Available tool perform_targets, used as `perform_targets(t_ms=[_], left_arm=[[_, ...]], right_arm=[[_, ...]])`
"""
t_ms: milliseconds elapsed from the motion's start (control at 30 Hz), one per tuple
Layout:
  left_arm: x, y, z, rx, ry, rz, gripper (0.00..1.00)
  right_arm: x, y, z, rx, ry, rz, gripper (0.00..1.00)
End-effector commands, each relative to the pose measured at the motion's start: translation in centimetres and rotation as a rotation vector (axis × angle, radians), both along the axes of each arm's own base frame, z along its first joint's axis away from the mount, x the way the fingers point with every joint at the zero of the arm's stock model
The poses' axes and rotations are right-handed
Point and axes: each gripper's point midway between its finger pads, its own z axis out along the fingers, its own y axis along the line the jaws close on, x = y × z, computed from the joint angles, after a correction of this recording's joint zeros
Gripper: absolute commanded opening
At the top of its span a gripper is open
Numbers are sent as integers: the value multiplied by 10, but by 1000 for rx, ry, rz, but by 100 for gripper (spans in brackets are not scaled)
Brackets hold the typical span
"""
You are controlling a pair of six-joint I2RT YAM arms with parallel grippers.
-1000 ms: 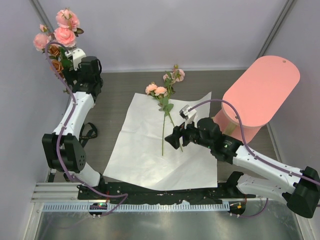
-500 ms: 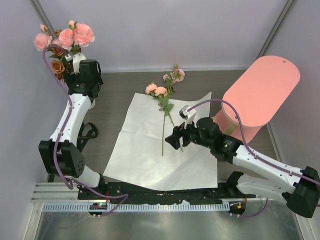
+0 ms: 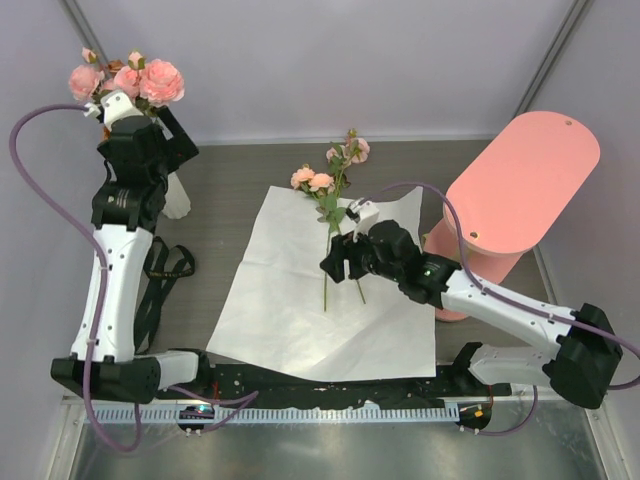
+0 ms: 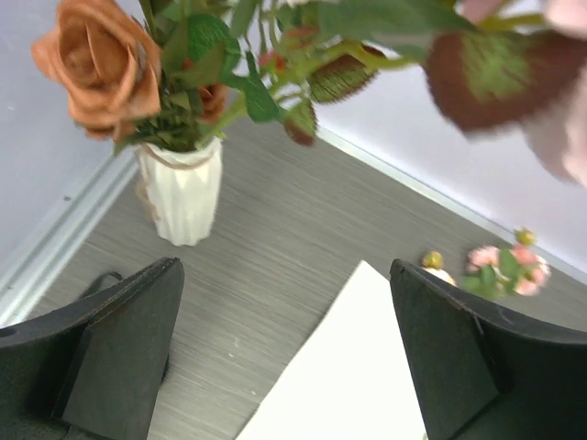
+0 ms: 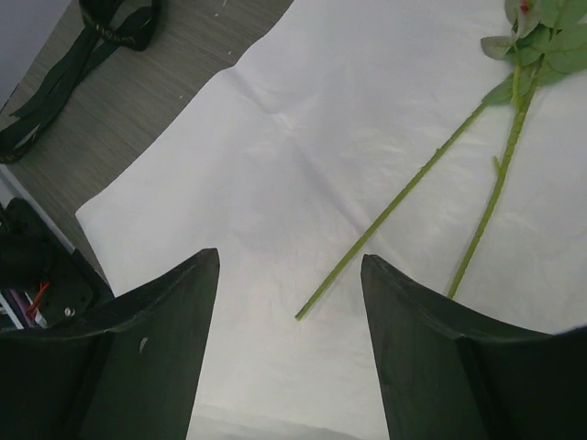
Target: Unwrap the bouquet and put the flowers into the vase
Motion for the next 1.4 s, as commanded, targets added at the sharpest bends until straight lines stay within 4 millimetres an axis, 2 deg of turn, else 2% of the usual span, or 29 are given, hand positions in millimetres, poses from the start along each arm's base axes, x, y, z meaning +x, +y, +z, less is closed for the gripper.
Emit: perform_targets(t_ms=[0, 67, 100, 167, 200, 233, 267, 300, 333, 367, 400, 433, 467, 500, 600, 667, 767, 1000, 1367], left_arm=[[-26, -35, -12, -147, 9, -164, 98], [-40, -47, -12, -201, -11, -215, 98], [-43, -62, -29, -247, 25, -286, 98], [-53, -81, -27, -307, 0, -377, 98], [-58, -94, -40, -348, 34, -440, 98], [-61, -102, -41, -377, 29, -476, 98], [-66, -110, -43, -403, 31, -516, 98], [-68, -118, -59, -456, 66, -539, 99], [-74, -137, -58, -507, 64, -645, 99], [-77, -147, -63, -549, 74, -693, 100], [-82, -157, -84, -625, 126, -724, 100], [-86, -171, -83, -672, 119, -809, 100], [-88, -177, -92, -707, 141, -836, 100], [-92, -184, -113, -759, 198, -839, 100], [-107, -208, -136, -769, 263, -915, 100], [-119, -226, -144, -744, 297, -969, 100], [-134, -242, -153, -718, 330, -1018, 100], [-140, -243, -161, -691, 340, -1031, 99], [-143, -239, -156, -672, 341, -1017, 99]], right_arm=[[43, 4, 19, 32, 16, -213, 68], [58, 1, 18, 17, 29, -296, 68], [65, 1, 6, -1, 55, -331, 68], [77, -1, -4, -30, 65, -395, 67], [83, -1, -3, -29, 79, -424, 67], [89, 1, -18, -65, 101, -445, 66], [95, 1, -16, -78, 102, -474, 66], [101, -3, -22, -105, 102, -519, 66], [107, -3, -37, -142, 123, -552, 65], [111, -2, -38, -166, 127, -570, 64], [116, -4, -42, -189, 121, -591, 64], [118, -2, -46, -220, 112, -574, 62], [123, 1, -55, -262, 114, -564, 61], [126, -2, -58, -296, 101, -572, 60], [133, -7, -72, -450, 65, -518, 57], [137, -18, -76, -545, 55, -498, 54], [135, -27, -97, -609, 116, -444, 52], [126, -41, -129, -605, 269, -340, 45], [109, -36, -155, -613, 345, -222, 36]])
